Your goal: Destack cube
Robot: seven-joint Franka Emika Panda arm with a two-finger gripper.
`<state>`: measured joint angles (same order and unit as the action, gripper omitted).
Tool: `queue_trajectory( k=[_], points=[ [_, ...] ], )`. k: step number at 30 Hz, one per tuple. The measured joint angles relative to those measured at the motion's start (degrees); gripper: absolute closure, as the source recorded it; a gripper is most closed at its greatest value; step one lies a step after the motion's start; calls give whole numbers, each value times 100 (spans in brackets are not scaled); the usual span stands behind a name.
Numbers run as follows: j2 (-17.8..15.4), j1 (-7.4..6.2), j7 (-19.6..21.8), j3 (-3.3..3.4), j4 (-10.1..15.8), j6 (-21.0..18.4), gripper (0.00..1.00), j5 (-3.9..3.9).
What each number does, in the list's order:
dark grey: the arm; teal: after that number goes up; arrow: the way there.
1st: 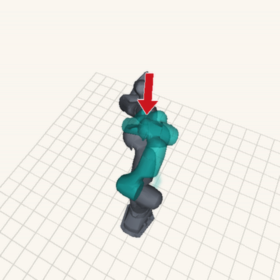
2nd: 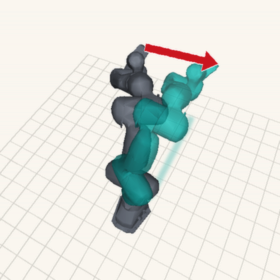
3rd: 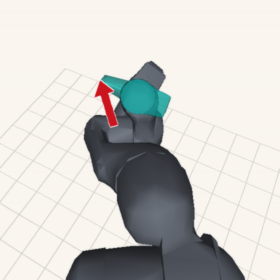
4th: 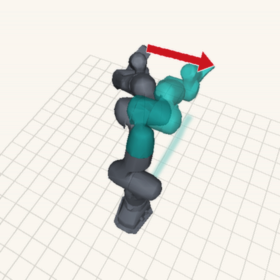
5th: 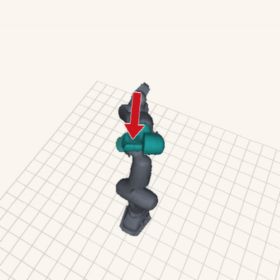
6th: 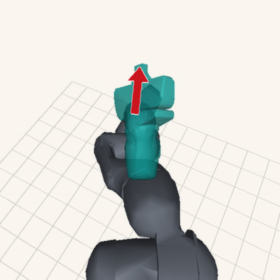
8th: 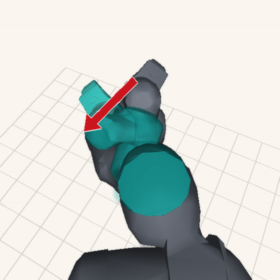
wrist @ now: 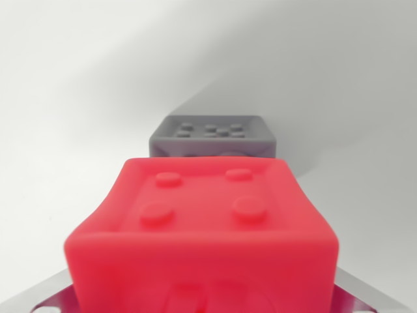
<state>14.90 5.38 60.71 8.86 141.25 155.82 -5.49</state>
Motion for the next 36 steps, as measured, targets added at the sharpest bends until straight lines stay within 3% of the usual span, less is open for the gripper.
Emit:
queue_trajectory(
  k=[13, 36],
  points=[
    [-415, -20, 118, 54, 29, -368, 100, 171],
    [-1271, -16, 331, 83, -21, -1250, 100, 469]
  ],
)
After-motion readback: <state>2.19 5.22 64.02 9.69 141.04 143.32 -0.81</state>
